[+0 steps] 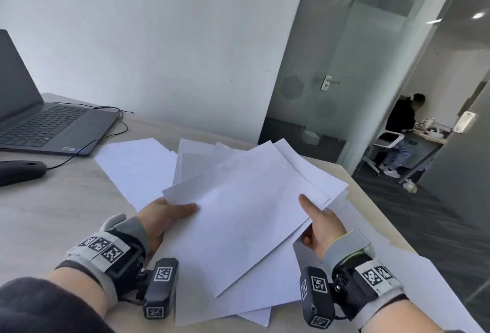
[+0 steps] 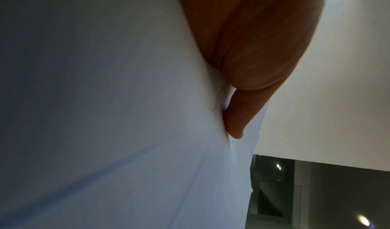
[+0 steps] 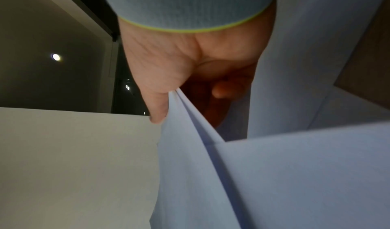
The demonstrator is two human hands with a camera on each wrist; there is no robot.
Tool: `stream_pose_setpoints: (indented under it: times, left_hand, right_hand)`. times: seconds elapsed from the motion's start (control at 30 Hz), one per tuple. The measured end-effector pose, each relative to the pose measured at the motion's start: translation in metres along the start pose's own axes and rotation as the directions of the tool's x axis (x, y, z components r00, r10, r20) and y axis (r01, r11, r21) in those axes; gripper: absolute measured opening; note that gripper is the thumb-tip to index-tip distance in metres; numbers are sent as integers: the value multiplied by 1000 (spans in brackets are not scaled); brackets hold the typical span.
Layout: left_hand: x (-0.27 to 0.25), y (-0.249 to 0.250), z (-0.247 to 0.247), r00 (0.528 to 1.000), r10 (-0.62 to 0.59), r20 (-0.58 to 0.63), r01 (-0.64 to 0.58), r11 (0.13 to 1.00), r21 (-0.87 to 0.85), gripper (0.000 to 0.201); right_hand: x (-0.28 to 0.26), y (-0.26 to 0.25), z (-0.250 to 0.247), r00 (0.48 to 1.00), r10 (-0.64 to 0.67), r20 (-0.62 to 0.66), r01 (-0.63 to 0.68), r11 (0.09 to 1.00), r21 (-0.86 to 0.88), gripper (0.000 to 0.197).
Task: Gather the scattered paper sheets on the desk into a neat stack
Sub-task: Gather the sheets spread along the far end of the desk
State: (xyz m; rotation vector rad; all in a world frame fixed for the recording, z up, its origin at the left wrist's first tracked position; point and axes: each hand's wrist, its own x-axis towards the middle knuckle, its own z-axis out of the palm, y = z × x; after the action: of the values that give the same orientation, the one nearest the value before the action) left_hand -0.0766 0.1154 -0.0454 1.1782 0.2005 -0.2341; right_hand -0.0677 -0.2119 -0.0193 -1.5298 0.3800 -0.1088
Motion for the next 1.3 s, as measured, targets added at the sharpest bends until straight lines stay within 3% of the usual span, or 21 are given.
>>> stream_pose_setpoints:
  times: [0.1, 0.3, 0.43, 0.57, 0.6, 0.67, 0.8, 0.9, 0.97, 1.03, 1.13, 1.3]
  left_hand:
    - [1, -2, -1, 1000, 28, 8, -28, 999, -17, 30]
    - [3, -4, -4, 995, 96, -5, -96, 994, -43, 27]
    - [9, -6, -5, 990, 132, -43, -135, 988, -74, 23]
    - [14, -5, -7, 981, 137, -135, -149, 985, -82, 27]
    - [14, -4, -8, 979, 130, -155, -139, 989, -53, 24]
    - [18, -3, -12, 978, 102, -181, -109, 994, -28, 17]
    - [21, -1, -13, 974, 59, -219, -51, 998, 42, 14]
    - [21, 1, -12, 970, 13, -244, -8, 1000, 19, 13]
    - [21, 2, -12, 977, 5, -212, 0, 1000, 23, 8]
    - [19, 2, -14, 986, 1, -166, 1, 1000, 16, 20]
    - [17, 2, -11, 993, -31, -112, 33, 999, 12, 23]
    - [15, -1, -8, 992, -123, 21, 120, 987, 106, 32]
  right_hand:
    - [-2, 11, 9, 995, 29, 98, -26, 999, -35, 53]
    - [-10, 22, 23, 959, 99, 267, -80, 994, -80, 54]
    - [-8, 24, 24, 985, 126, 114, -116, 989, -87, 67]
    - [-6, 25, 17, 988, 155, -19, -157, 985, -78, 26]
    - [-6, 25, 15, 985, 165, -48, -169, 981, -98, 24]
    - [-3, 30, 10, 983, 162, -90, -175, 972, -159, 31]
    - [15, 42, -5, 982, 153, -113, -175, 958, -228, 64]
    - [8, 30, -6, 976, 183, -122, -207, 952, -227, 36]
    - [6, 27, -5, 977, 178, -120, -201, 957, -210, 25]
    - [3, 27, -3, 966, 225, -125, -242, 959, -147, 37]
    - [-9, 27, 7, 941, 332, -68, -331, 943, 15, 19]
    - [-22, 31, 26, 923, 377, 78, -385, 912, 143, 29]
